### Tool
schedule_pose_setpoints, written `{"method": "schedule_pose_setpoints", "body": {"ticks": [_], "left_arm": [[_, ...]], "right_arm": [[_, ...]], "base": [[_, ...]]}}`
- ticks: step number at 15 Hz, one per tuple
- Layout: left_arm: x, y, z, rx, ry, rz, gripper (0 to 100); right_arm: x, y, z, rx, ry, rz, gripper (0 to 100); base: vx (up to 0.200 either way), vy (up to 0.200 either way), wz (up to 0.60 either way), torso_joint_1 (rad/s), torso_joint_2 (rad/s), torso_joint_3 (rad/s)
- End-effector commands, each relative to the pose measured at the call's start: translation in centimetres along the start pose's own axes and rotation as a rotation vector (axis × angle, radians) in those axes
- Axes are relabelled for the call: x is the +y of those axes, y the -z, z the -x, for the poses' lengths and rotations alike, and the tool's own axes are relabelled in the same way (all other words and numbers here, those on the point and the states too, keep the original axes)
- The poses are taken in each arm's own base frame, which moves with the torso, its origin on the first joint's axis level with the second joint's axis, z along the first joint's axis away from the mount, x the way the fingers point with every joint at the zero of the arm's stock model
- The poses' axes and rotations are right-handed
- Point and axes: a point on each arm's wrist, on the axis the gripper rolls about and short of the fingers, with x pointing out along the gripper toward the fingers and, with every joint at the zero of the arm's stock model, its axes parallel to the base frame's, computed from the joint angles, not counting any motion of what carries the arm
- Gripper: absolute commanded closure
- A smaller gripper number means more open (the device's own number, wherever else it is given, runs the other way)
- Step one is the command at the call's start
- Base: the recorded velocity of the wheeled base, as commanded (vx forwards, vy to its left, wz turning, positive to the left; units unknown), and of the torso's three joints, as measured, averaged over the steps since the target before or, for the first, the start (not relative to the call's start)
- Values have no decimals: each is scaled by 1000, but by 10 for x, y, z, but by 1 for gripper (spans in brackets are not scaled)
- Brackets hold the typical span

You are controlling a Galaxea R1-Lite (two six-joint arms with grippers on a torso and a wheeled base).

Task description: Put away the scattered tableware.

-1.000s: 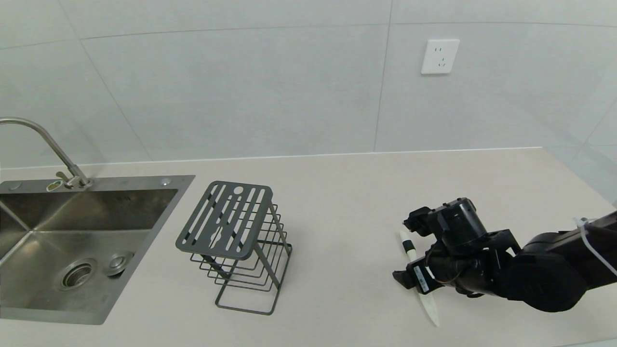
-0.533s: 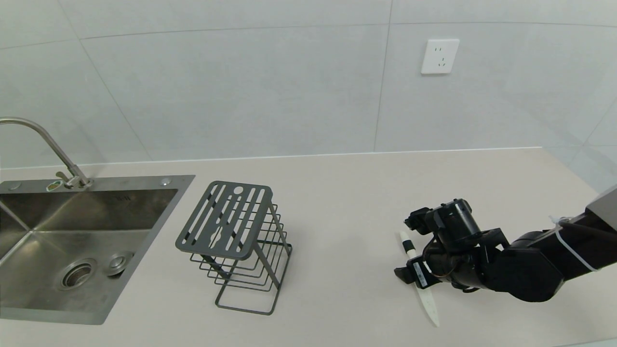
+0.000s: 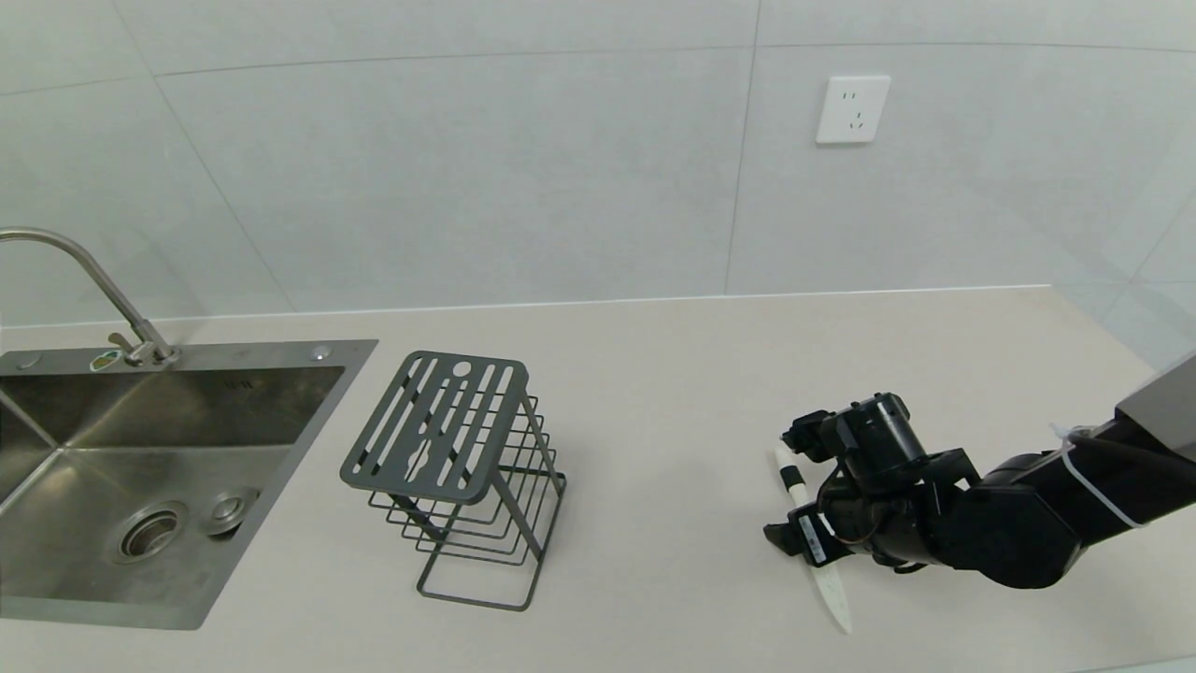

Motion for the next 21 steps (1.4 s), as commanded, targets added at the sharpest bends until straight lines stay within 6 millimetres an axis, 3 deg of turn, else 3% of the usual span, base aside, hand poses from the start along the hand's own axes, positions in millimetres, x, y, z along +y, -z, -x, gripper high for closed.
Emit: {"method": "schedule_pose_setpoints", "body": {"ticks": [1,5,8,10,14,19,21], "left_arm": [[0,0,0,1,-1,0,0],[0,0,0,1,-1,0,0],[0,0,0,1,-1,0,0],[0,0,0,1,1,-9,0],[0,-1,0,-3,12,-15,0],[-1,-25,3,-250,44,-51,0],[-4,-37,7,-318,168,-8,0]], "right_arm": [[1,3,-4,18,-9,4,100],[2,11,-10,54,-33,-20,100],[2,0,-2,-2,-38,-21,100],[5,-22,14,-123,-57,-17,100],[6,-44,39,-329,-108,23,100],[7,-54,63,-506,-183,161,100],[6,-55,78,-550,-235,212,100]], "base": [[0,0,0,0,0,0],[0,0,0,0,0,0],[0,0,0,0,0,0],[0,0,0,0,0,0],[0,0,0,0,0,0],[0,0,0,0,0,0],[0,0,0,0,0,0]]}}
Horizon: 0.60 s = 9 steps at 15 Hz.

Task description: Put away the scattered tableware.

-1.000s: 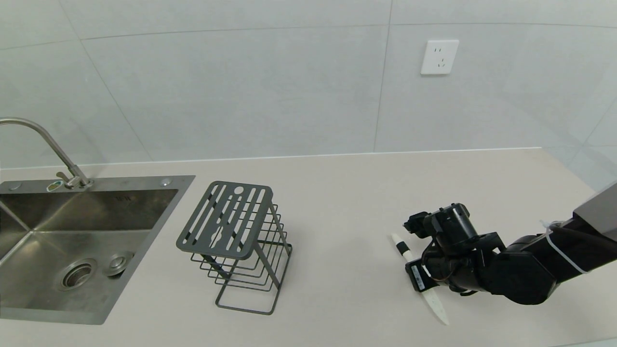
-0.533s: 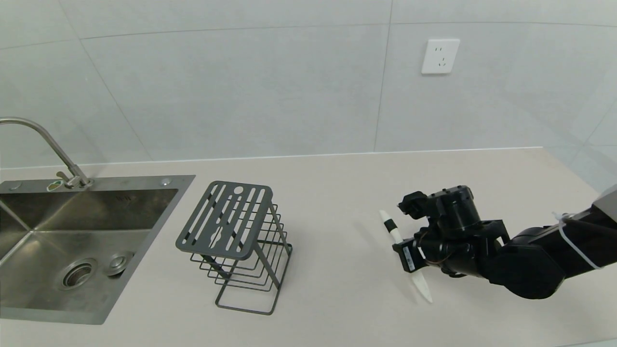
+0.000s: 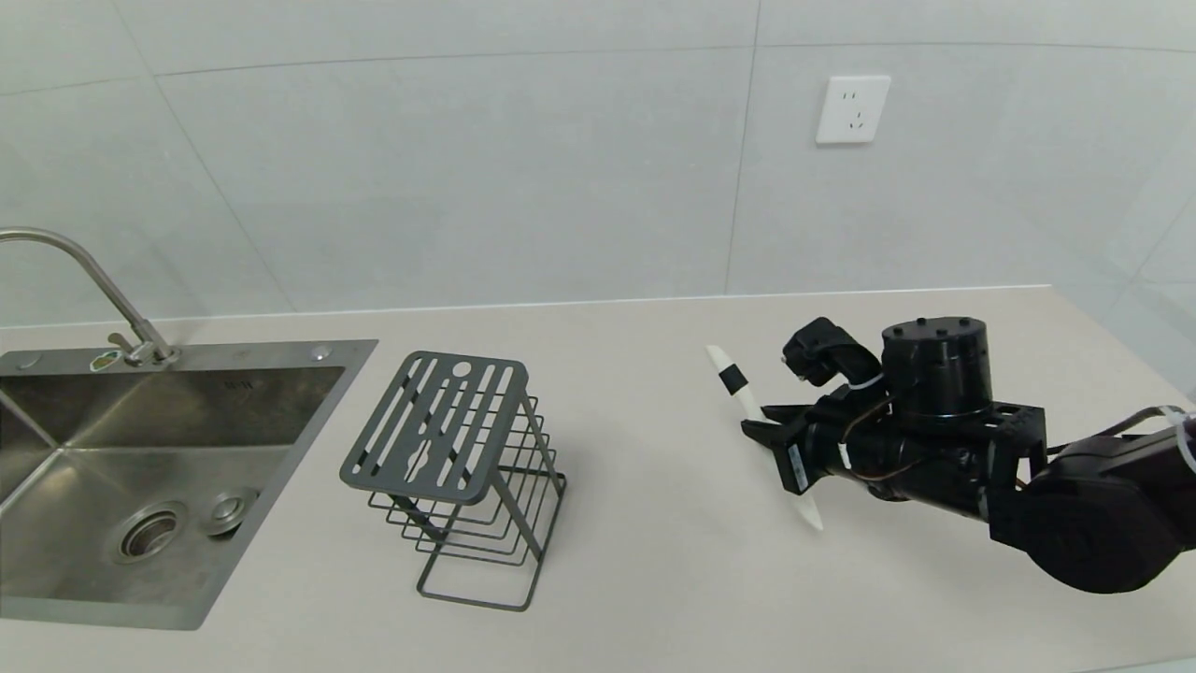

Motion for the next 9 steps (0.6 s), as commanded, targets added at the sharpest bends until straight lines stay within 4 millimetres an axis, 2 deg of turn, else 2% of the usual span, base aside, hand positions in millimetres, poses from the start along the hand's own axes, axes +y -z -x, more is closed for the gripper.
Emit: {"method": "schedule_pose_setpoints", "body": {"ticks": [1,2,3,4,5,7,9], "left_arm": [[-2,-21,-1,-5,104,78,0],[-2,-46,-8,31,182,95,0],[-1,-61,-12,30,214,95,0],[-1,-89,-26,19,291,83,0],[-2,-101,-38,29,426,55,0],[-4,-100,-59,97,672,47,0],[-7,-93,-88,172,748,44,0]], "right_arm": [[1,-14,17,-83,-53,52,100],[1,-18,20,-124,-84,67,100],[1,-20,22,-141,-87,67,100],[1,-23,24,-172,-97,73,100],[2,-26,25,-204,-123,82,100],[5,-30,27,-274,-175,119,100],[10,-38,30,-357,-219,155,100]], "base": [[0,0,0,0,0,0],[0,0,0,0,0,0],[0,0,0,0,0,0],[0,0,0,0,0,0],[0,0,0,0,0,0],[0,0,0,0,0,0],[0,0,0,0,0,0]]}}
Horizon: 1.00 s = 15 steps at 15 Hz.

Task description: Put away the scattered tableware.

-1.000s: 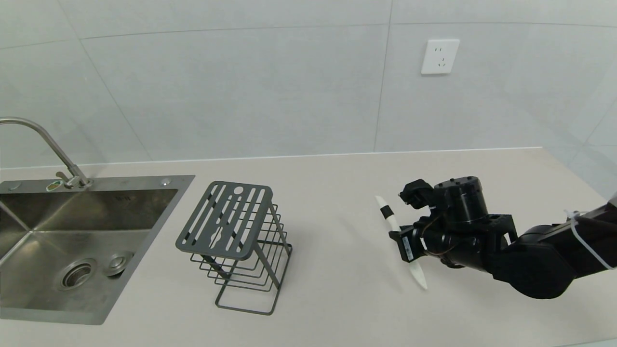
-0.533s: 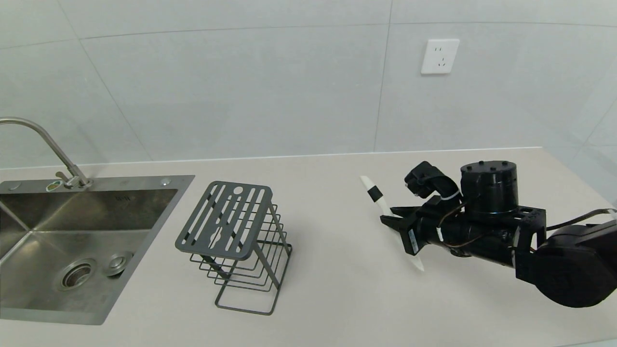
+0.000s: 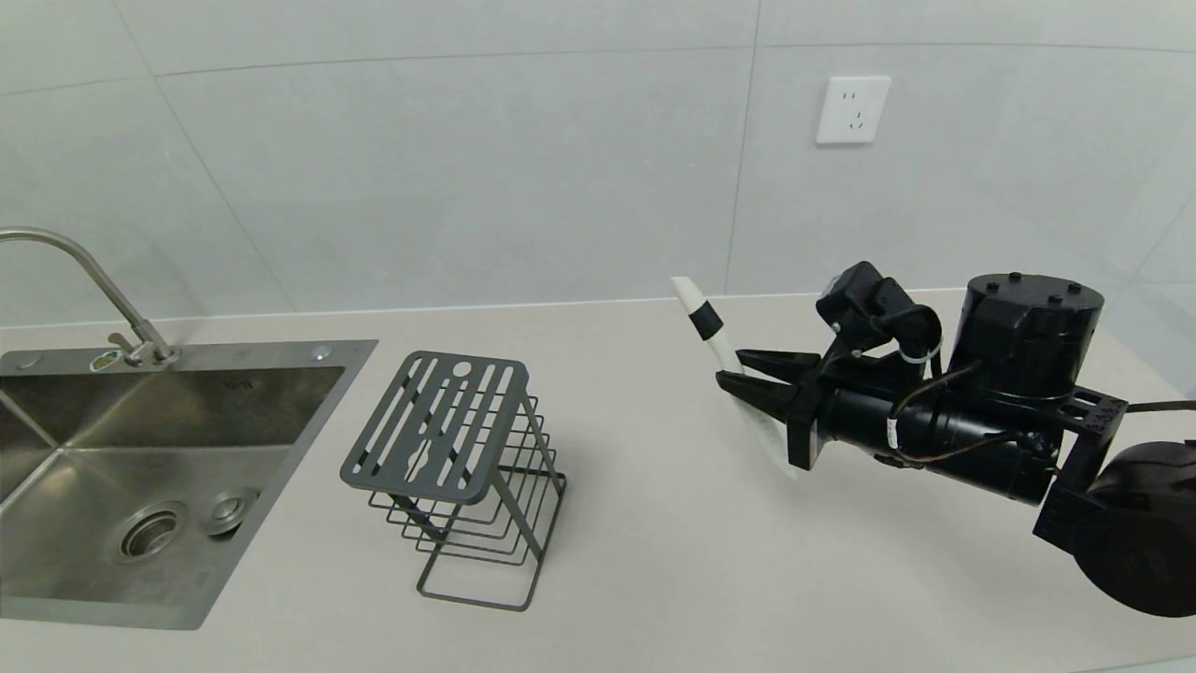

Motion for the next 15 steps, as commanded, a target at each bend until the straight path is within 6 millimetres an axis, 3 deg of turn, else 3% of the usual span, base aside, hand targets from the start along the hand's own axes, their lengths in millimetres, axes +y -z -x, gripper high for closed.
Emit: {"method": "schedule_pose_setpoints", "body": {"ticks": [1,2,3,4,5,6,10,13,15], "left_arm": [[27,4,-45,115,127,62,0],[44,6,-79,73,181,42,0],[52,8,-103,24,253,19,0],[56,10,-114,2,287,6,0],[68,20,-146,-53,368,-48,0],[74,29,-164,-94,444,-98,0],[92,56,-211,-146,521,-115,0],[73,50,-237,-197,639,-7,0],[68,60,-249,-206,665,25,0]], "right_arm": [[5,-5,2,-25,-22,10,100],[11,-8,2,-38,-55,15,100],[15,-11,1,-46,-70,18,100],[16,-11,2,-50,-74,21,100],[17,-10,2,-52,-77,21,100],[17,-9,3,-54,-76,20,100],[16,-25,11,-140,-79,45,100],[16,-38,21,-202,-84,63,100],[15,-43,28,-222,-74,70,100]], "base": [[0,0,0,0,0,0],[0,0,0,0,0,0],[0,0,0,0,0,0],[0,0,0,0,0,0],[0,0,0,0,0,0],[0,0,0,0,0,0],[0,0,0,0,0,0],[0,0,0,0,0,0],[0,0,0,0,0,0]]}}
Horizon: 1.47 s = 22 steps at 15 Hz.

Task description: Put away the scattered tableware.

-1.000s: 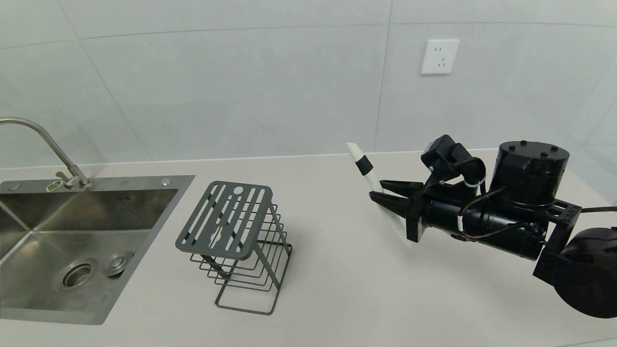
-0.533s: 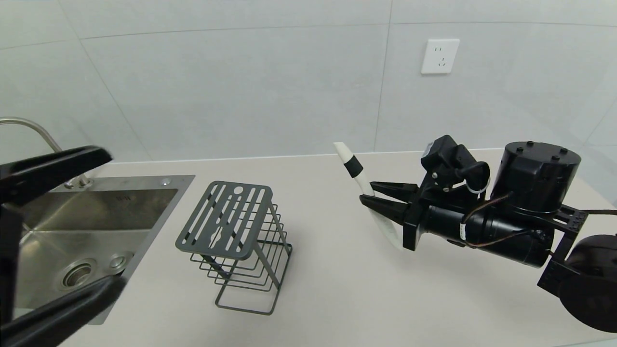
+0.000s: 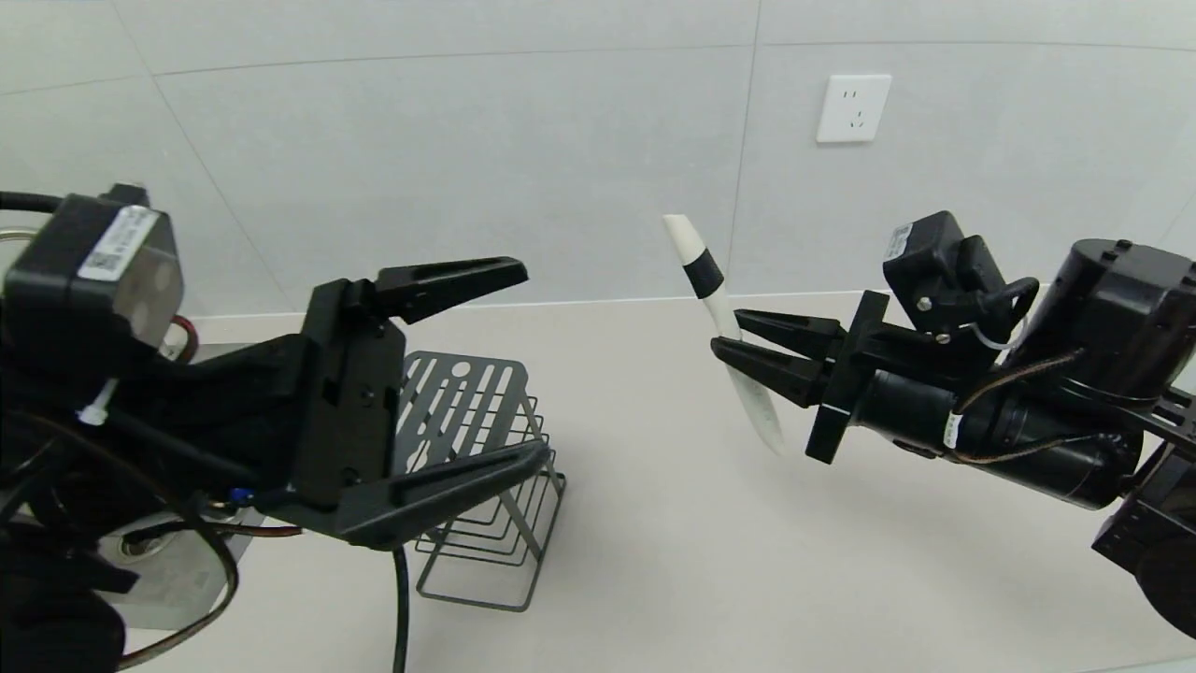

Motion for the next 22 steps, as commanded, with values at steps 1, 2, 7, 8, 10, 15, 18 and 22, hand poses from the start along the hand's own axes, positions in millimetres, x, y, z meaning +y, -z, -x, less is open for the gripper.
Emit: {"method": "schedule_pose_setpoints", "body": {"ticks": [1,2,7,8,10,15,18,22], "left_arm": [[8,33,-17,11,33,60,0],[10,42,-23,17,41,79,0],[18,44,-61,-50,27,97,0],[22,45,-65,-61,21,104,0],[20,40,-73,-82,44,136,0],[18,35,-93,-130,54,183,0],[12,40,-102,-133,82,198,0],[19,40,-118,-171,77,173,0]], "right_arm": [[1,-11,9,-32,9,14,100],[1,-15,12,-49,6,22,100],[5,-15,20,-123,-25,54,100],[8,-12,24,-132,-33,58,100],[6,-14,27,-150,-33,71,100],[16,-12,47,-176,-92,108,100],[16,-20,51,-202,-87,126,100],[18,-20,51,-209,-117,144,100]], "base": [[0,0,0,0,0,0],[0,0,0,0,0,0],[0,0,0,0,0,0],[0,0,0,0,0,0],[0,0,0,0,0,0],[0,0,0,0,0,0],[0,0,0,0,0,0],[0,0,0,0,0,0]]}}
